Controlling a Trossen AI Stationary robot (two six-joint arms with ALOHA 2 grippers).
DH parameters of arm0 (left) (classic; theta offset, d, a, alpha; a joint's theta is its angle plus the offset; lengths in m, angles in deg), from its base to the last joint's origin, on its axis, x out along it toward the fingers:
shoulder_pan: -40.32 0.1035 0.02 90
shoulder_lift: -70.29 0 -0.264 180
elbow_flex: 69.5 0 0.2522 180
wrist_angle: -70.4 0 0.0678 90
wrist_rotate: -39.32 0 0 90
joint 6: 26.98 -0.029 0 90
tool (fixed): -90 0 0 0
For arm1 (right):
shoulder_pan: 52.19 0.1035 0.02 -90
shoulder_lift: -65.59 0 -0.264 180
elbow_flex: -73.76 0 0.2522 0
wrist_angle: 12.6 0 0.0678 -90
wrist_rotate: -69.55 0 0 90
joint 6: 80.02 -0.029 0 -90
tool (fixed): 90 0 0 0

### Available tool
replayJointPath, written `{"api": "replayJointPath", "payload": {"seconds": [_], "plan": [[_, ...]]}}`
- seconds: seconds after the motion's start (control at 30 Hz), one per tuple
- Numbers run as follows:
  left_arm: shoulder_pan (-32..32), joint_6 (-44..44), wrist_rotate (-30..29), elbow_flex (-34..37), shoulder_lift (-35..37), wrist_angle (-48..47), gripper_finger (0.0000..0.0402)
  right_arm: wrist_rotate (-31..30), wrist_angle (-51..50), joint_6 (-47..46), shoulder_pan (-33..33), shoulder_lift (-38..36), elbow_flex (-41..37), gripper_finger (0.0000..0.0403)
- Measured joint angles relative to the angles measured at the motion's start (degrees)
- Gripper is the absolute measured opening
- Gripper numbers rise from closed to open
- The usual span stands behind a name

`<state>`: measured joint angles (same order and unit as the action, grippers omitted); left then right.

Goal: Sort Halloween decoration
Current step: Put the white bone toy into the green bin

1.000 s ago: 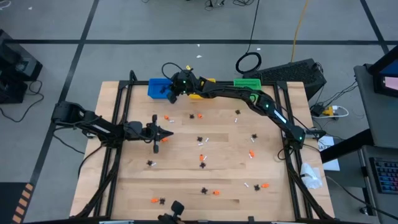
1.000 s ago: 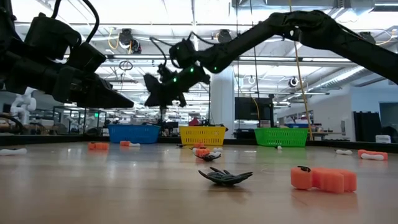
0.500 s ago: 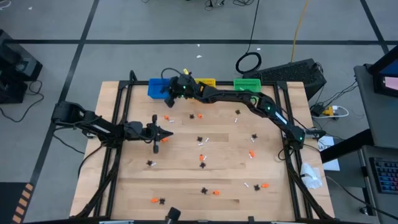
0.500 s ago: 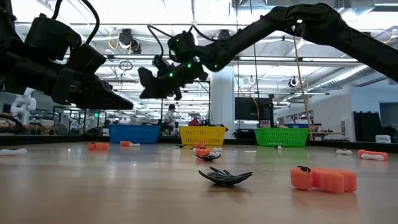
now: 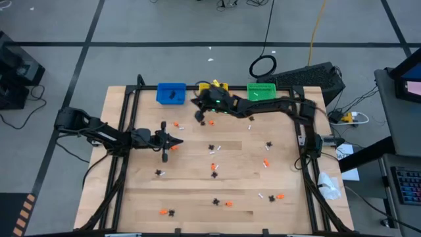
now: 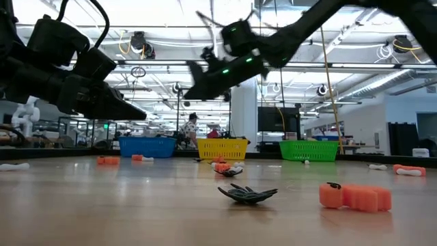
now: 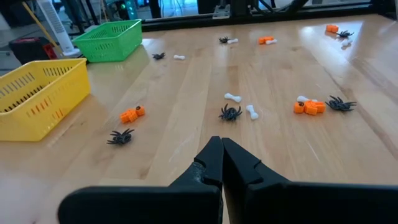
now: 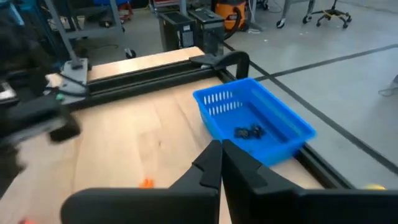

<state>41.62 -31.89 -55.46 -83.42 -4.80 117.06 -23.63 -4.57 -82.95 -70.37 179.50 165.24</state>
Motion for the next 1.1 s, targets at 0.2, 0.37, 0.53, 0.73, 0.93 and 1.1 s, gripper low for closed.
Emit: {"api": "replayJointPath", "payload": {"seconds": [0.2, 0.37, 0.53, 0.73, 0.93, 1.1], "plan": [[0.00, 0.36, 0.00, -0.19, 0.00, 1.07, 0.0000, 0.00, 0.54, 2.41, 0.80, -12.53, -15.90, 0.0000], [0.00, 1.55, 0.28, -1.75, 0.04, 0.59, 0.0000, -0.34, 5.25, 3.64, 0.65, -20.92, -28.74, 0.0000], [0.00, 1.56, 1.27, -2.66, 0.02, 0.45, 0.0000, -0.18, 13.72, 3.66, 0.69, -26.56, -39.18, 0.0000], [0.02, 1.64, 1.31, -2.67, 0.71, 0.07, 0.0000, -0.02, 14.85, 3.64, 0.69, -30.24, -45.22, 0.0000], [0.02, 1.70, 1.45, -2.73, 3.28, -1.79, 0.0000, 0.18, 14.92, 3.53, 0.73, -30.41, -45.73, 0.0000], [0.02, 1.60, 2.44, -3.32, 6.59, -6.45, 0.0000, 0.24, 15.19, 3.63, 0.73, -30.41, -45.73, 0.0000]]}}
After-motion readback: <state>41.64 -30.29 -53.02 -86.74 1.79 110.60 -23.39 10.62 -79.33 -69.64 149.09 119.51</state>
